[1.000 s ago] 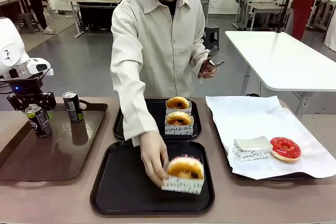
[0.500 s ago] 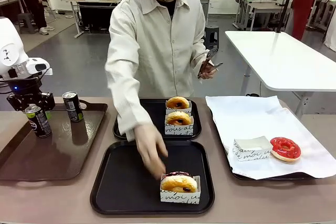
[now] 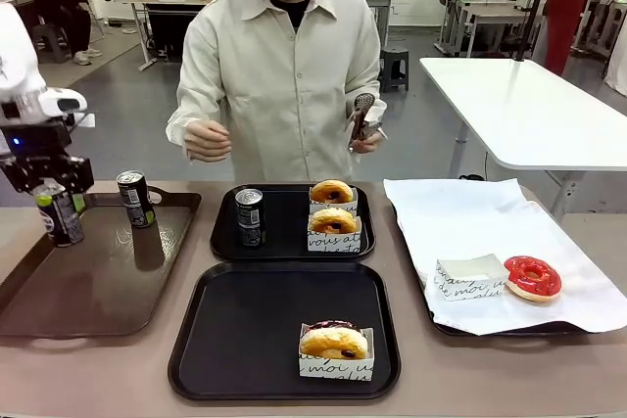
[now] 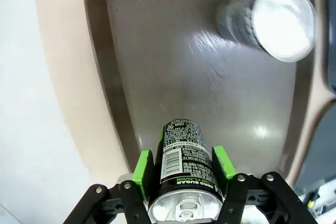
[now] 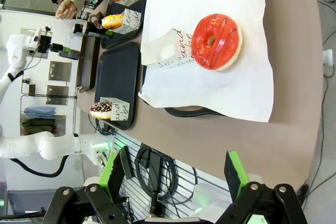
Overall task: Set up donuts and drinks on trays.
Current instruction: Pick up one Pepsi coke from the Handle tray and place it on the Flat Tray without a Pepsi coke.
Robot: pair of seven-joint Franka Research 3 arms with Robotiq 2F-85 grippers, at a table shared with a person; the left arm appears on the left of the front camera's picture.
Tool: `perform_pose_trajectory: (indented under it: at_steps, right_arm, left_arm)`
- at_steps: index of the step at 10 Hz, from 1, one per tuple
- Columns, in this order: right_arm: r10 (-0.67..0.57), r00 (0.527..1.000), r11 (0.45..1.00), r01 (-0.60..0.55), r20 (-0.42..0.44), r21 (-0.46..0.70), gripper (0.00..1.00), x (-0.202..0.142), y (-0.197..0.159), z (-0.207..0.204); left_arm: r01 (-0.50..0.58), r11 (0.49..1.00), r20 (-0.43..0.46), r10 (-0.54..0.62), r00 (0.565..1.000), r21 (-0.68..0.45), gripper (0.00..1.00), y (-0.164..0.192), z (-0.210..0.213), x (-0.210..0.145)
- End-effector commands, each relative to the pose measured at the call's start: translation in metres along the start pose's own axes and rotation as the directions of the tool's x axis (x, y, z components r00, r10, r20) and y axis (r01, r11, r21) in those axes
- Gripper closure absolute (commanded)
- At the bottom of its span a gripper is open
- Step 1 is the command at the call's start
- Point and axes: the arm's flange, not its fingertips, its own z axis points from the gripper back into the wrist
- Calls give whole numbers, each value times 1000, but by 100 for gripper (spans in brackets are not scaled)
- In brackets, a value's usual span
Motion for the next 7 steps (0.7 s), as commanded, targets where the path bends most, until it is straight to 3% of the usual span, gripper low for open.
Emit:
perform_pose_trajectory:
  at_steps: [1, 4, 7]
  right_arm:
    - [13, 1000, 1000, -14, 21, 25, 0, 2, -1, -1]
    - [13, 1000, 1000, -14, 21, 25, 0, 2, -1, -1]
    - [13, 1000, 1000, -14, 21, 25, 0, 2, -1, -1]
  left_arm:
    - [121, 993, -21, -122, 992, -15, 68, -6, 57, -20]
    - [155, 988, 24, -155, 988, -21, 68, -18, 110, -52]
    - [137, 991, 17, -137, 990, -8, 68, -22, 116, -56]
